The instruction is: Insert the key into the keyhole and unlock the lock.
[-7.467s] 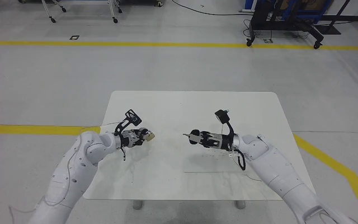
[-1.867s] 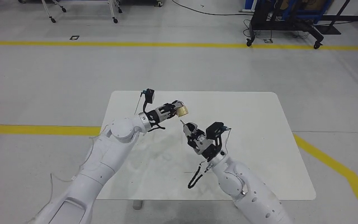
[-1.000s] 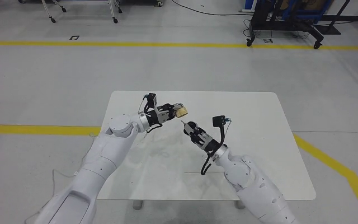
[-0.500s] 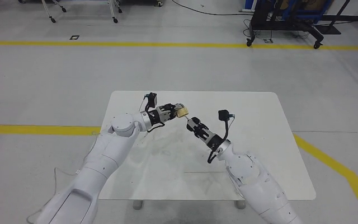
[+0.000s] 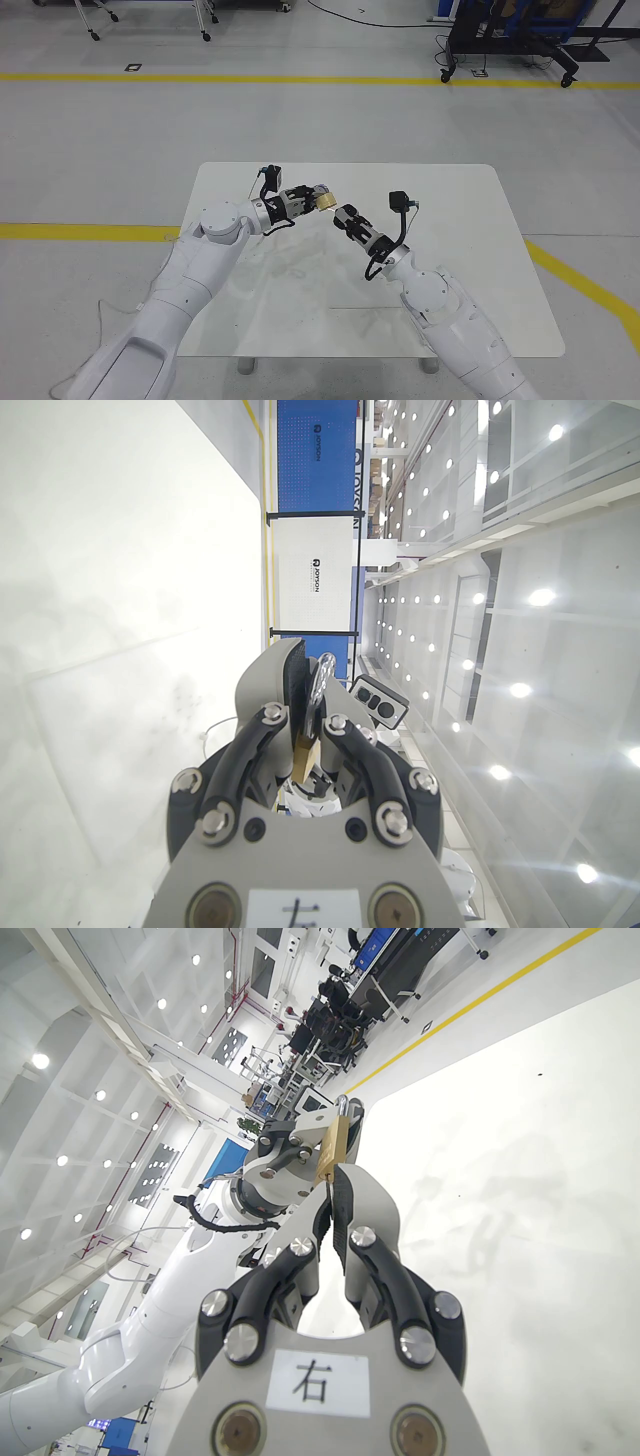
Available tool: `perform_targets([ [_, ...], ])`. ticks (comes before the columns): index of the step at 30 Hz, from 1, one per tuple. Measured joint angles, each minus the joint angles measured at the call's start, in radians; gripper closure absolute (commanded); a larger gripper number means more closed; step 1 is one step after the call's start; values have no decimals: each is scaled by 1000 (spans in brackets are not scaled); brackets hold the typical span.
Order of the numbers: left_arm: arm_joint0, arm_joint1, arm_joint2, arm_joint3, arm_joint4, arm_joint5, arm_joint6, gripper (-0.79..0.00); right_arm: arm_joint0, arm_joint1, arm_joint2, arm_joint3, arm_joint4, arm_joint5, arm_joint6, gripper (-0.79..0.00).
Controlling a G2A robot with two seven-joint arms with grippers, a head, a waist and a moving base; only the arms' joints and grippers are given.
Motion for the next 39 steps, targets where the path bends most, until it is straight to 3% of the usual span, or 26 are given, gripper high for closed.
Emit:
perform_targets([
  [19,14,-7,-31,-5,-8,26,29,0,-21,-6,12,-17,-10,-17,-17,0],
  [31,12,-9,-21,-19,72,39,42,0,-30,-7,12,-31,-17,-43,-26,0],
  [34,12,-10,-20,-23,87,45,43,0,-70,-4,22,-65,-116,-110,-116,0],
  [39,11,-12,-15,-25,106,55,37,0,-104,-14,-31,-69,-363,-74,-324,0],
])
